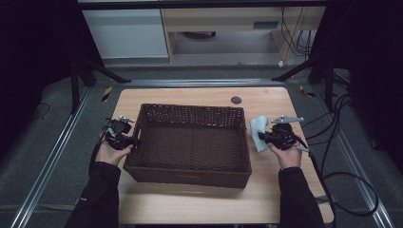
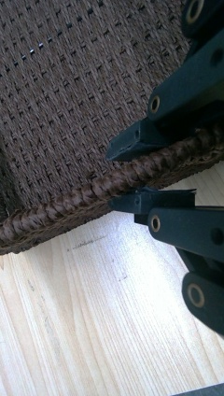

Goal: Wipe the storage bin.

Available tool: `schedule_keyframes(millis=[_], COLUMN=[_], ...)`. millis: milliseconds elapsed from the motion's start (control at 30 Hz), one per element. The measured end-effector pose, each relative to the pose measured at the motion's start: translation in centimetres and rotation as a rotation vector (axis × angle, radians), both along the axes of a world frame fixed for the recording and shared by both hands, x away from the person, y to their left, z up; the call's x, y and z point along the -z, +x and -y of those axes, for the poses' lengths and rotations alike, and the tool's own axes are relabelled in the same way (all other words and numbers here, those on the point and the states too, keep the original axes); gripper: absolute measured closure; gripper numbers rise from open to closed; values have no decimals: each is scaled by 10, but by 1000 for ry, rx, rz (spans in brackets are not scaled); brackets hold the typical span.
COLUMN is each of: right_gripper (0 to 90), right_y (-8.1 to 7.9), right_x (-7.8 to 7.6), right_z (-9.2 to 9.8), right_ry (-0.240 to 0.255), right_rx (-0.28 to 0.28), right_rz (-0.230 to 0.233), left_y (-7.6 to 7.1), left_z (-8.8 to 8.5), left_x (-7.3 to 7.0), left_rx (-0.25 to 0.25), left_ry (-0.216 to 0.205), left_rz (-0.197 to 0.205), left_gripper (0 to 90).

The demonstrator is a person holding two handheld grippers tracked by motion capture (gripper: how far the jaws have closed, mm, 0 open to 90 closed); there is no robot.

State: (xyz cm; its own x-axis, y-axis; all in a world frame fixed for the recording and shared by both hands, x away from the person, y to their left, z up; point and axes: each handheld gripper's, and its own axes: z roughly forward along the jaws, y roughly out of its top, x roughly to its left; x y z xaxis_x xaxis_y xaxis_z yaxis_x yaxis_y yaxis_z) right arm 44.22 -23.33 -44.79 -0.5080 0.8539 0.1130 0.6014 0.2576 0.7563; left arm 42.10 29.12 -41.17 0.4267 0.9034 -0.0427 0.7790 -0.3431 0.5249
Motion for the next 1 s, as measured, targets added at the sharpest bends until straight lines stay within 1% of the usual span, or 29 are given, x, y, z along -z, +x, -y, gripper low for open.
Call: schedule_keyframes(millis=[67, 167, 200, 267, 333, 367, 467, 533, 600, 633, 700, 833, 933, 1000], right_gripper=[832, 833, 833, 833, 834, 834, 835, 836, 836, 837, 837, 838, 838, 838], right_y=[7, 16, 18, 22, 26, 28, 33, 34, 35, 34, 33, 29, 29, 28], right_x=[1, 4, 5, 9, 14, 16, 26, 28, 25, 21, 13, -9, -20, -23], right_z=[-4, -11, -14, -19, -24, -26, -31, -31, -29, -27, -26, -26, -24, -23], right_ry=[17, 16, 17, 4, -8, -19, -30, -16, 18, 41, 54, 74, 80, 71], right_rx=[-13, -27, -32, -49, -64, -73, -90, -97, -111, -116, -126, -143, -149, -159], right_rz=[-3, 7, 4, 6, -1, -7, -35, -51, -47, -34, -3, 85, 120, 132], left_y=[0, 0, 0, 1, 1, 1, 1, 1, 1, 1, 1, 1, 1, 1], left_z=[0, 0, 0, 1, 1, 1, 1, 1, 1, 1, 1, 1, 1, 1], left_x=[0, 0, 0, 0, 0, 0, 0, 0, 0, 0, 0, 0, 0, 0], left_rx=[1, 3, 3, 4, 5, 4, 5, 5, 4, 4, 4, 3, 3, 1], left_ry=[4, 7, 8, 11, 14, 14, 15, 14, 13, 13, 13, 13, 12, 10], left_rz=[-1, -2, -2, -2, -2, -2, -2, -3, -4, -4, -4, -3, -4, -3], left_gripper=[739, 739, 739, 739, 739, 738, 738, 738, 738, 738, 738, 738, 738, 739])
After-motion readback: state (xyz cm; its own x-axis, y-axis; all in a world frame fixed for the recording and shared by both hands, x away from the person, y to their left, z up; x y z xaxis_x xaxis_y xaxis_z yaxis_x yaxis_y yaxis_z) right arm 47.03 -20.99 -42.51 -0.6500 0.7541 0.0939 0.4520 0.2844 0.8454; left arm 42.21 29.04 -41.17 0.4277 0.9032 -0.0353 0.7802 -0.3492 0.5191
